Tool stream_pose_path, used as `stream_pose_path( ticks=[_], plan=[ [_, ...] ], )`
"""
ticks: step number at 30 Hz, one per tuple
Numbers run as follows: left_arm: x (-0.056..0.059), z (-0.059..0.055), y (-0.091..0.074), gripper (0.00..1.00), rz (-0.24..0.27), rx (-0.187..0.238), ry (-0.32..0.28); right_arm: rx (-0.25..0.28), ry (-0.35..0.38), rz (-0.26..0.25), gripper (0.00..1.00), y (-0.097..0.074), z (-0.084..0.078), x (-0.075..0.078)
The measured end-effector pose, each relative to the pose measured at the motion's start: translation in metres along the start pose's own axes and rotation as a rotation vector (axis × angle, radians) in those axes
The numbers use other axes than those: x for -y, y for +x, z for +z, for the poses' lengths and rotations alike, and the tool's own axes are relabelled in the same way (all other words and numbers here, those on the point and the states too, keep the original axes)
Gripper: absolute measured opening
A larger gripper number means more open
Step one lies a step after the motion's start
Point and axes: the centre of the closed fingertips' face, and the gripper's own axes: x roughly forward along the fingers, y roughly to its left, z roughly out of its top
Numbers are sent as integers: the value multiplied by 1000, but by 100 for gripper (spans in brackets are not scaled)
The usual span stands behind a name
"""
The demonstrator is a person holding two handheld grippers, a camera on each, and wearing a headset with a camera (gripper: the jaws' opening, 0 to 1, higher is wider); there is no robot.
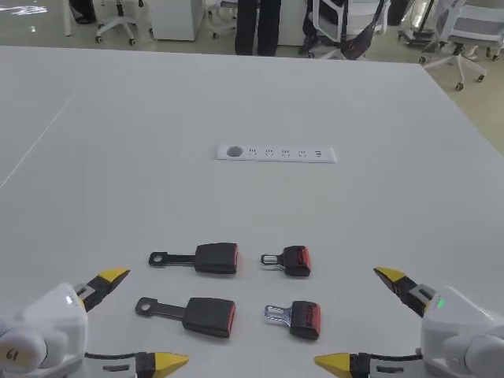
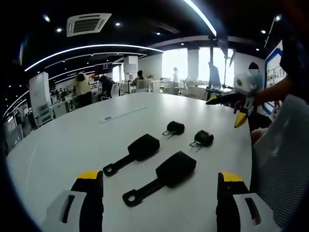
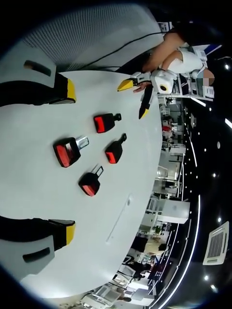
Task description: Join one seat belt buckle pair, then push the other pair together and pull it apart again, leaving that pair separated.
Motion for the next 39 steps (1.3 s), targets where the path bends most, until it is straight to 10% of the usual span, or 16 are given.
stream_pose_path(
  ticks=[20,39],
  plan=[
    [-1,15,4,98,-50,-48,69,-50,-55,74,100,4,1,10],
    [15,19,25,92,-206,-149,184,-153,-140,216,90,19,-9,4]
  ],
)
